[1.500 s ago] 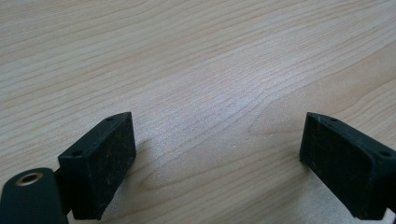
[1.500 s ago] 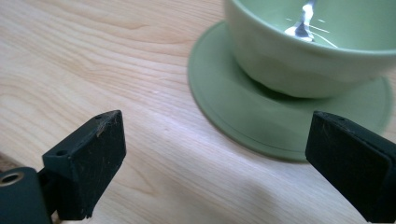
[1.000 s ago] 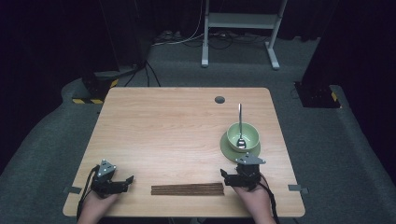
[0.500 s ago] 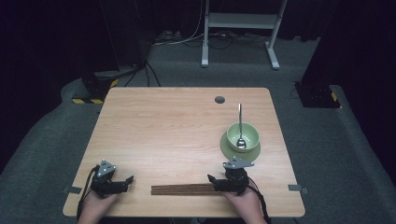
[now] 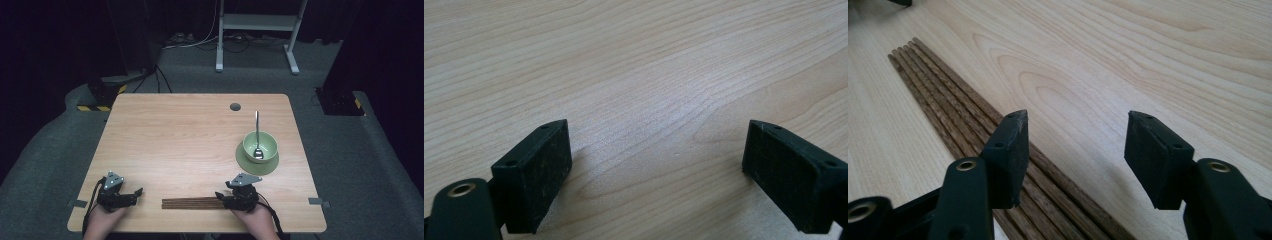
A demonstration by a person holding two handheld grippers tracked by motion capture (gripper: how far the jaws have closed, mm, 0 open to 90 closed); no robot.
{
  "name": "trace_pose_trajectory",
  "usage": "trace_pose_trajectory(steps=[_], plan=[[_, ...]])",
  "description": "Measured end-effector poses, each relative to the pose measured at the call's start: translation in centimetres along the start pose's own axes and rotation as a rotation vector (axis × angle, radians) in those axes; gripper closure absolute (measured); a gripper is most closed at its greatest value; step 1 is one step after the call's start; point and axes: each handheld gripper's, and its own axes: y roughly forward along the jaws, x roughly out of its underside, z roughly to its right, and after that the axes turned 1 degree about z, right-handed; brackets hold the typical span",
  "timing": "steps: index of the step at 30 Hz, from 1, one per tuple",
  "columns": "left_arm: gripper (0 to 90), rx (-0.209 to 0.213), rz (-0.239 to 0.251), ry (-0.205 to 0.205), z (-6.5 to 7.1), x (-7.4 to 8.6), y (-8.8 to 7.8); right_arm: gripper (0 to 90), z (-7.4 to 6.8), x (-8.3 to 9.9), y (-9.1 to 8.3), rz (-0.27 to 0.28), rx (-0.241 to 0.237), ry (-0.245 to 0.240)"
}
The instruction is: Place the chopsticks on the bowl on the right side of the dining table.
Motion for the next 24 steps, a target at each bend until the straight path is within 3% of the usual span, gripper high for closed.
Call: trace_pose_trajectory(steps=[24], plan=[[14.0,-0.005,0.005,-0.005,-0.03,0.02,-0.03,53.4,-0.39,0.21,0.51,-0.054,0.008,-0.049]])
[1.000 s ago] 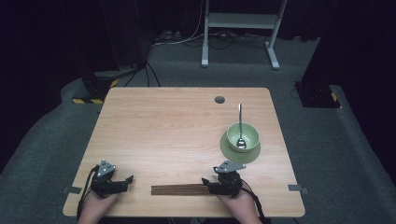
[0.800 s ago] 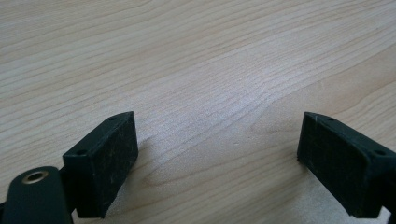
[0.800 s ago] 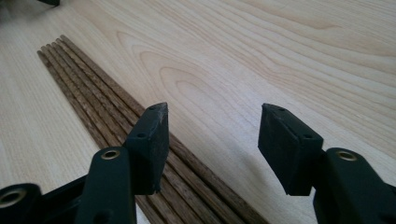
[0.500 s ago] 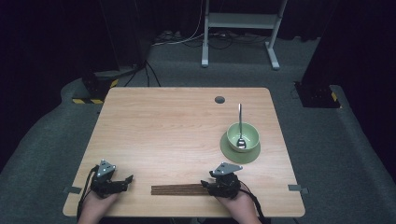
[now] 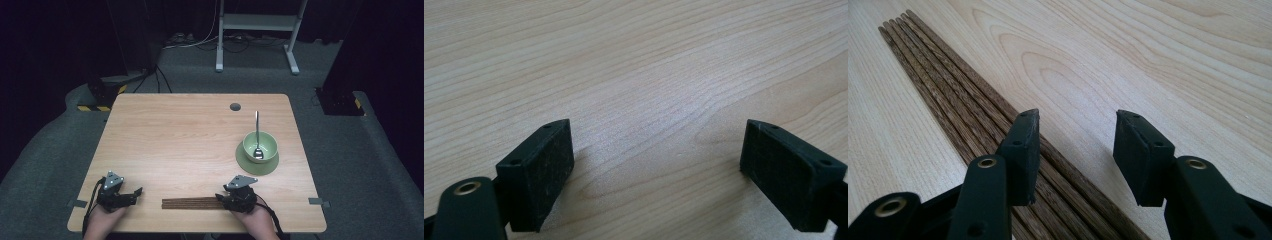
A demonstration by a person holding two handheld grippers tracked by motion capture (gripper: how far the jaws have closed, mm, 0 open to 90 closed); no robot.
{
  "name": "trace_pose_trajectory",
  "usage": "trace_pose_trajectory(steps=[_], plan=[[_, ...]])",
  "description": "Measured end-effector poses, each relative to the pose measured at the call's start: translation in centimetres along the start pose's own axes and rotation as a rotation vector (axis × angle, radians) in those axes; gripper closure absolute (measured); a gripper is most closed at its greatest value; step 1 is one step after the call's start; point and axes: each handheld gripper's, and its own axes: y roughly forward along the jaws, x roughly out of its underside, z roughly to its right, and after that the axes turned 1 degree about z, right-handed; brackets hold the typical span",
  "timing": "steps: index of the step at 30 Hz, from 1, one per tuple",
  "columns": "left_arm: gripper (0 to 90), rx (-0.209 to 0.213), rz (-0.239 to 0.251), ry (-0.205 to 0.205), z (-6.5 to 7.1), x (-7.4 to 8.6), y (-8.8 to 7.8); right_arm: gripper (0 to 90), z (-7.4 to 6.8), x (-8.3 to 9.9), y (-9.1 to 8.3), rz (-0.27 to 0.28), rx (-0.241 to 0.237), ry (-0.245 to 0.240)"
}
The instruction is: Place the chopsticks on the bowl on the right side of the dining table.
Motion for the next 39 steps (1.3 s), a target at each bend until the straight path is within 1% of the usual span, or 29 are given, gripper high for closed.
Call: trace_pose_trajectory(steps=[4,7,12,15,17,21,25,32,35,37,39], plan=[[14.0,-0.001,0.000,0.000,0.0,0.0,0.0,56.0,0.1,0.0,0.1,-0.008,-0.003,0.002],[14.0,0.000,-0.001,0.000,0.0,0.0,0.0,59.7,0.1,-0.1,0.0,-0.019,0.001,-0.008],[14.2,-0.006,0.000,-0.003,0.0,0.0,0.0,63.1,0.0,-0.1,0.0,-0.028,-0.001,-0.014],[14.1,-0.006,0.000,-0.004,0.0,0.0,0.0,65.4,0.3,-0.1,0.0,-0.030,0.009,-0.008],[14.2,-0.006,0.000,-0.003,0.0,0.0,0.0,67.3,0.9,-0.1,0.1,-0.032,0.020,0.001],[14.2,-0.004,0.000,-0.004,0.0,0.0,0.0,68.4,1.2,0.0,0.1,-0.036,0.028,0.010],[14.4,-0.006,0.000,-0.003,0.0,0.0,-0.1,71.1,1.4,0.0,0.0,-0.031,0.033,0.010],[14.7,-0.007,0.001,-0.005,0.0,0.0,-0.1,72.0,1.7,0.1,0.0,-0.024,0.042,0.008],[15.5,-0.012,0.004,-0.009,0.0,0.1,-0.1,72.1,1.8,0.1,0.0,-0.021,0.046,0.006],[17.1,-0.020,0.003,-0.011,0.0,0.1,-0.1,72.2,2.0,0.0,0.0,-0.023,0.050,0.016],[17.1,-0.030,0.006,-0.025,0.0,0.0,-0.1,72.3,2.1,0.0,-0.1,-0.026,0.055,0.025]])
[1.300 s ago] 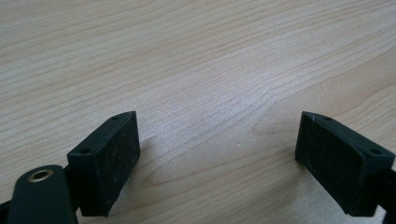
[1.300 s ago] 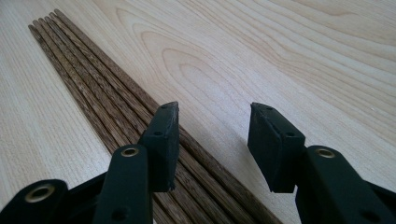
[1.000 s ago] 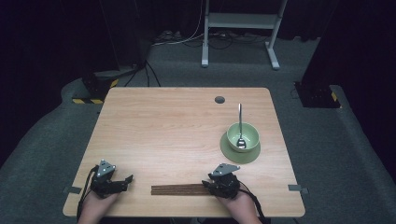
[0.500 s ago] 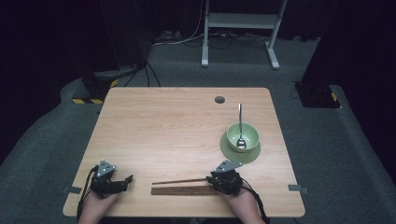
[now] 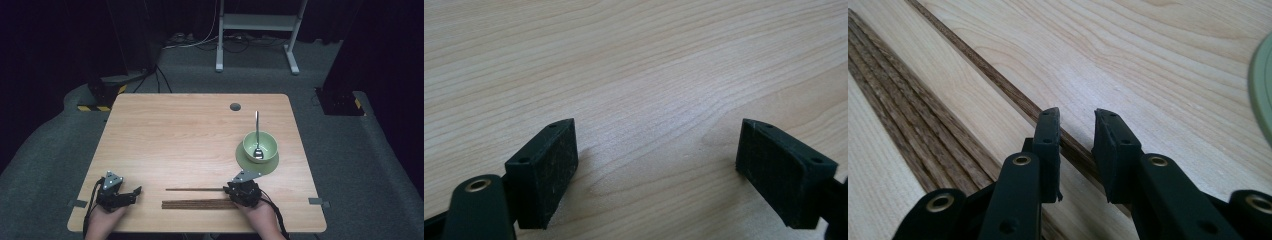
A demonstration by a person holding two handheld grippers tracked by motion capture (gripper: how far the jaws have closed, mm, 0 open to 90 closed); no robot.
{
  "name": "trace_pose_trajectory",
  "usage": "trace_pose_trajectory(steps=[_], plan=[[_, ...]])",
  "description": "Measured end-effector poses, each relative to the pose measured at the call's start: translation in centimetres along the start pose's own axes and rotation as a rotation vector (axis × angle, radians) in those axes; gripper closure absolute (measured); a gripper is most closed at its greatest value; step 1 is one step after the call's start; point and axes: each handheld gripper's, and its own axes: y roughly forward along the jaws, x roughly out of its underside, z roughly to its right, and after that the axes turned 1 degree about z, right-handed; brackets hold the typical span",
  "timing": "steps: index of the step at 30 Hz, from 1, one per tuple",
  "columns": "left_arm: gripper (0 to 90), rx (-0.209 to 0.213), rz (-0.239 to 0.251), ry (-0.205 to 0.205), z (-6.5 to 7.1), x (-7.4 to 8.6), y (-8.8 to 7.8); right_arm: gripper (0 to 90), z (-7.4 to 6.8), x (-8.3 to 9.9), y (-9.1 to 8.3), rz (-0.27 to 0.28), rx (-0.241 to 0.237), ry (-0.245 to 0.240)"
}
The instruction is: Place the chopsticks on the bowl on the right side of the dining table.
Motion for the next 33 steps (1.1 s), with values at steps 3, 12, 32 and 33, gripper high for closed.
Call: trace_pose_trajectory(steps=[3,12,32,33], plan=[[16.3,-0.011,-0.002,-0.005,0.0,0.0,0.0,71.4,0.1,0.0,0.0,0.000,0.006,0.004],[16.6,-0.017,-0.001,-0.012,0.0,0.0,0.0,60.4,0.7,0.1,0.0,-0.002,0.025,0.007],[17.8,-0.017,0.001,-0.014,0.0,0.0,0.0,78.5,1.1,0.3,-0.4,-0.006,0.042,-0.063],[17.9,-0.017,0.001,-0.014,0.0,0.0,0.0,78.8,1.1,0.3,-0.3,-0.005,0.037,-0.069]])
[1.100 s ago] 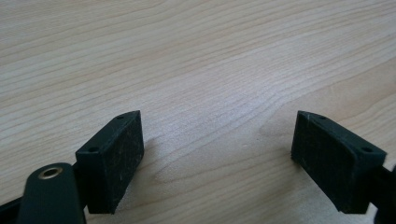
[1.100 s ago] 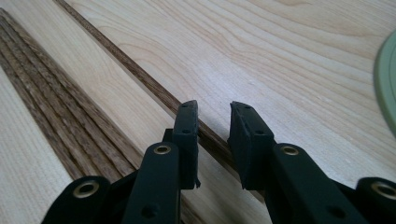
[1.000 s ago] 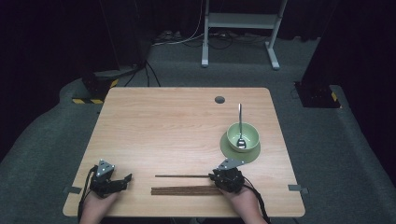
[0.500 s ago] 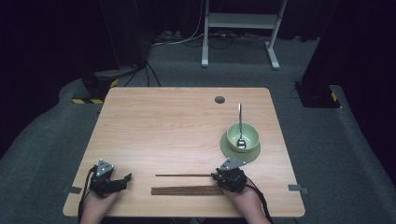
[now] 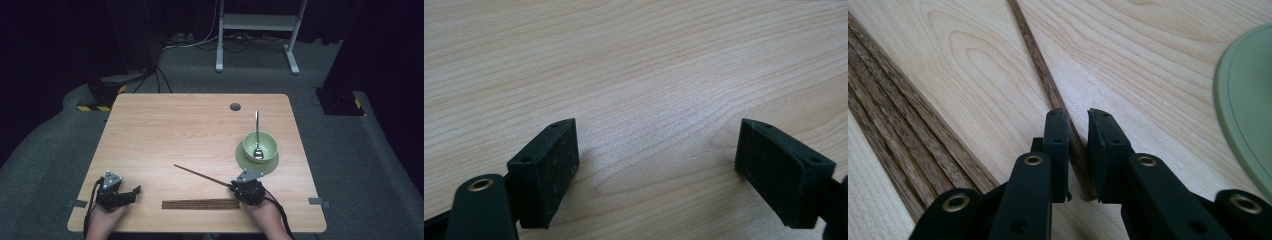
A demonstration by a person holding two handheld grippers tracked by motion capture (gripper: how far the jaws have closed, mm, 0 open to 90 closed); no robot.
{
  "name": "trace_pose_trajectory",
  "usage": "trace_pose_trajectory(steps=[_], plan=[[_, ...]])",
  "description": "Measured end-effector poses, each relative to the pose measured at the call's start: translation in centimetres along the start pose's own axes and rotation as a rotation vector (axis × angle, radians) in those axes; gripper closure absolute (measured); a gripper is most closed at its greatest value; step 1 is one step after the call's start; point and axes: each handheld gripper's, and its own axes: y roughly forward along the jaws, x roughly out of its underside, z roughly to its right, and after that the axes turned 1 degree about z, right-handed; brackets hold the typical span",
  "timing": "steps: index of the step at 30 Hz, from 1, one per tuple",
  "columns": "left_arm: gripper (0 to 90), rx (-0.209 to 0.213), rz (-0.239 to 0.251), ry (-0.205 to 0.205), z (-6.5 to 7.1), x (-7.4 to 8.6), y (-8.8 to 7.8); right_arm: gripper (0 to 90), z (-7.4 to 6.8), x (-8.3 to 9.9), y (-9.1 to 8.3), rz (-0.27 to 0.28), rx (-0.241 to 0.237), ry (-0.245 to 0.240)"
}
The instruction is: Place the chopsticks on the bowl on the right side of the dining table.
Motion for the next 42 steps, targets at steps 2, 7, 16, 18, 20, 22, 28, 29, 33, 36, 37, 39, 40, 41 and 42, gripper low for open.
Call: trace_pose_trajectory(steps=[2,7,16,18,20,22,28,29,33,36,37,39,40,41,42], plan=[[17.9,0.000,0.000,0.000,0.00,0.00,0.00,79.3,-0.06,-0.01,0.05,0.003,-0.007,-0.004],[18.1,-0.001,0.001,0.000,0.00,0.00,0.00,78.4,-0.16,0.02,0.09,0.008,-0.018,-0.012],[17.7,0.000,-0.001,0.001,0.01,0.00,0.00,71.0,-0.17,0.13,0.21,0.025,-0.044,-0.010],[17.7,0.000,-0.001,0.002,0.01,-0.01,0.00,71.0,-0.13,0.12,0.23,0.026,-0.046,-0.008],[17.7,0.000,-0.001,0.001,0.01,-0.01,0.00,71.0,-0.10,0.12,0.25,0.027,-0.048,-0.009],[17.7,0.000,-0.001,0.002,0.01,-0.01,0.00,70.0,-0.11,0.14,0.24,0.027,-0.049,-0.010],[17.5,0.002,-0.001,0.001,0.01,0.00,0.01,66.2,-0.13,0.14,0.45,0.041,-0.063,-0.031],[17.5,0.002,-0.001,0.001,0.01,-0.01,0.01,66.3,-0.11,0.10,0.49,0.041,-0.066,-0.035],[17.8,0.000,0.000,0.005,0.06,0.00,0.00,67.4,-0.04,-0.04,0.66,0.042,-0.068,-0.042],[17.9,0.001,0.000,0.006,0.07,0.01,0.00,70.0,-0.21,-0.18,0.73,0.038,-0.054,-0.058],[17.9,0.002,0.001,0.006,0.07,0.01,0.00,70.5,-0.21,-0.23,0.76,0.036,-0.054,-0.062],[17.8,0.003,0.001,0.007,0.08,0.01,0.00,72.5,-0.27,-0.24,0.75,0.034,-0.056,-0.065],[17.9,0.003,0.001,0.007,0.07,0.01,0.00,73.4,-0.31,-0.25,0.75,0.034,-0.055,-0.066],[17.9,0.003,0.001,0.007,0.08,0.01,0.00,74.7,-0.40,-0.27,0.74,0.032,-0.056,-0.068],[17.9,0.003,0.001,0.008,0.08,0.01,0.00,75.2,-0.43,-0.27,0.74,0.032,-0.056,-0.069]])
